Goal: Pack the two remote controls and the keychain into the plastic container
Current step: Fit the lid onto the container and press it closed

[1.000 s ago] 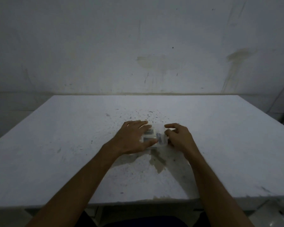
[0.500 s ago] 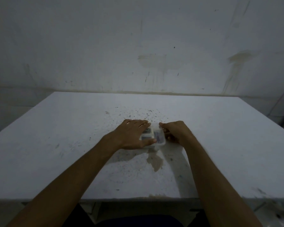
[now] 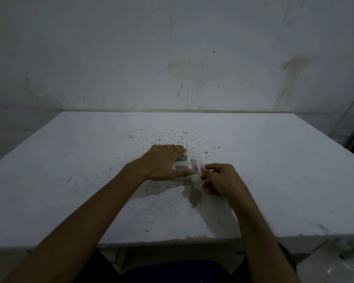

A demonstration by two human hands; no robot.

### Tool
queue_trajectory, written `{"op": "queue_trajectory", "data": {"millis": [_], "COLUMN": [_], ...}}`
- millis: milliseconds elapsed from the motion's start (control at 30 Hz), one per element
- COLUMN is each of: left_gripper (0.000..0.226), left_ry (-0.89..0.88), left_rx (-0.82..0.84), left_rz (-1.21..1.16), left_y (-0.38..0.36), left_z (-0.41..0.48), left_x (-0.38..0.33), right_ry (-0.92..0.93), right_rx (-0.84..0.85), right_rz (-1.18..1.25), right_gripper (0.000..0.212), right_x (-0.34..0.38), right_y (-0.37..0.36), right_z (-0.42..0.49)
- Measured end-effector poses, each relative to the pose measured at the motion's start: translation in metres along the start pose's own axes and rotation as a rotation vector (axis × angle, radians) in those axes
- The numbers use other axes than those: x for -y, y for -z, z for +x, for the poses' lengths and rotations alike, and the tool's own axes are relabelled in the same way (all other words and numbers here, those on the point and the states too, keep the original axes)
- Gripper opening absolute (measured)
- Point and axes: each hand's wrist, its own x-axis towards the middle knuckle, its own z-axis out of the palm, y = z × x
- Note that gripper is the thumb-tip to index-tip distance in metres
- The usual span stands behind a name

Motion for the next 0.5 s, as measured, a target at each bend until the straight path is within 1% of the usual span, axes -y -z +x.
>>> {"op": "queue_trajectory", "data": {"millis": [67,133,267,333,400,500], "left_gripper": [0.098,0.098,0.098,0.099,0.101,0.105], "left_ry": [0.005,0.008,0.017,0.023,0.030,0.029], "left_rx": [-0.004,-0.008,-0.037,-0.031,-0.013,0.027], "left_rz": [-0.005,-0.017,-0.040,-0.039,-0.027,-0.020], "left_y": [0.000,0.000,-0.004,-0.005,0.000,0.009], "left_z": [0.001,0.000,-0.002,-0.002,0.000,0.004], "left_x": [0.000,-0.001,0.000,0.000,0.000,0.001], "right_ry": [-0.033,-0.020,0.054,0.042,-0.036,-0.231], "right_rx": [0.066,0.068,-0.085,-0.102,-0.027,0.094], "right_rz": [-0.020,-0.044,-0.131,-0.155,-0.165,-0.155], "right_gripper": [0.028,0.033,0.035,0.029,0.021,0.022], "right_x": [0.008,0.017,0.019,0.019,0.026,0.047], "right_y": [0.009,0.013,-0.001,-0.005,-0.001,0.011], "right_z": [0.009,0.020,0.052,0.066,0.075,0.084]}}
